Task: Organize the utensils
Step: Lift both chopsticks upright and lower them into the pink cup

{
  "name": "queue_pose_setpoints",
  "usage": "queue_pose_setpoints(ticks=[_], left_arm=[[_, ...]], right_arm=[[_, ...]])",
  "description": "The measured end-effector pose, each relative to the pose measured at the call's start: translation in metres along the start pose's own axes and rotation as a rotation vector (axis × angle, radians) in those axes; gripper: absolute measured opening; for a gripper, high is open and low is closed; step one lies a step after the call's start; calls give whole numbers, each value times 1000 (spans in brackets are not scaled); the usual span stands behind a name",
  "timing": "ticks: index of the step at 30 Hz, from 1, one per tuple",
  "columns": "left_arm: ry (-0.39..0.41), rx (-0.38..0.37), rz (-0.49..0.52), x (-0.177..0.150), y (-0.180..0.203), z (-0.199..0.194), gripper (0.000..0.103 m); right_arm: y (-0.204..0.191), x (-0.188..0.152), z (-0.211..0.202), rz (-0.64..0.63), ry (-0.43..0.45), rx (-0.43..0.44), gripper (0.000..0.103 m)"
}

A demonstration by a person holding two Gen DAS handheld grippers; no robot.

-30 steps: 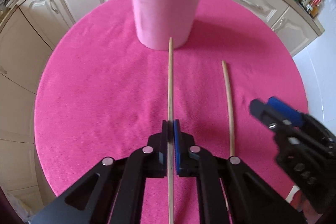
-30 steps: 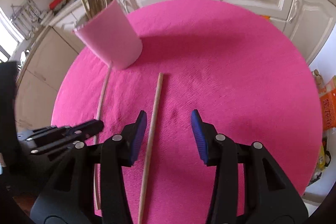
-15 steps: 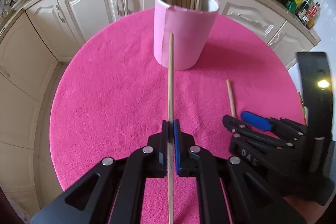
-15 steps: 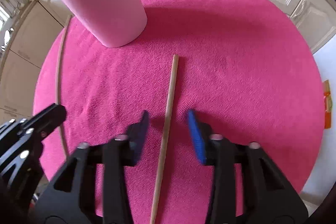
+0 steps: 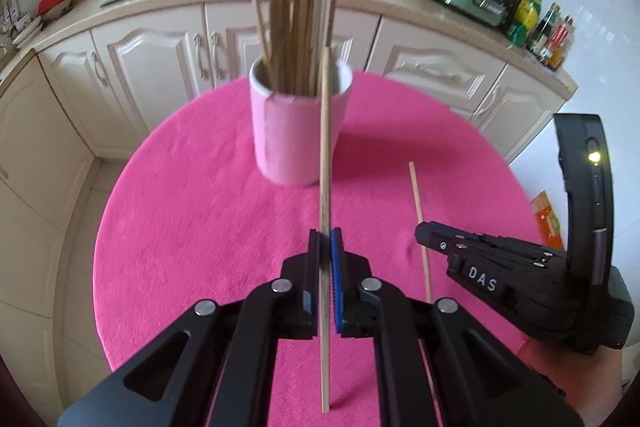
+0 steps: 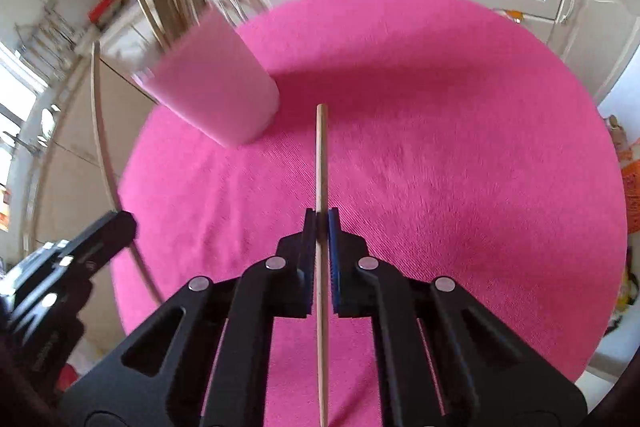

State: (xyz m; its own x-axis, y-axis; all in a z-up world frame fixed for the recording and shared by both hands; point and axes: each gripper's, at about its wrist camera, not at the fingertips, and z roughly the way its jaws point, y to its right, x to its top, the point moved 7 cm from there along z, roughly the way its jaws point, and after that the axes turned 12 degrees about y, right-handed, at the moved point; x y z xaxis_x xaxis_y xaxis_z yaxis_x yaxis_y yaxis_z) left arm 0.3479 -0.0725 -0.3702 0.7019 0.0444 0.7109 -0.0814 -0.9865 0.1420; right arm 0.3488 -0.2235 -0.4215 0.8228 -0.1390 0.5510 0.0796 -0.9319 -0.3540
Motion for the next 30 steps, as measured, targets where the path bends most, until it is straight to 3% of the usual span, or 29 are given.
queue_pose_setpoints(ticks=[15, 30], left_arm=[[196, -48, 6, 68, 21, -26, 6], [417, 18, -46, 155, -4, -49, 6]], right_arm=[[-32, 90, -61, 13, 243, 176, 6], [-68, 162, -96, -67, 374, 250, 6]])
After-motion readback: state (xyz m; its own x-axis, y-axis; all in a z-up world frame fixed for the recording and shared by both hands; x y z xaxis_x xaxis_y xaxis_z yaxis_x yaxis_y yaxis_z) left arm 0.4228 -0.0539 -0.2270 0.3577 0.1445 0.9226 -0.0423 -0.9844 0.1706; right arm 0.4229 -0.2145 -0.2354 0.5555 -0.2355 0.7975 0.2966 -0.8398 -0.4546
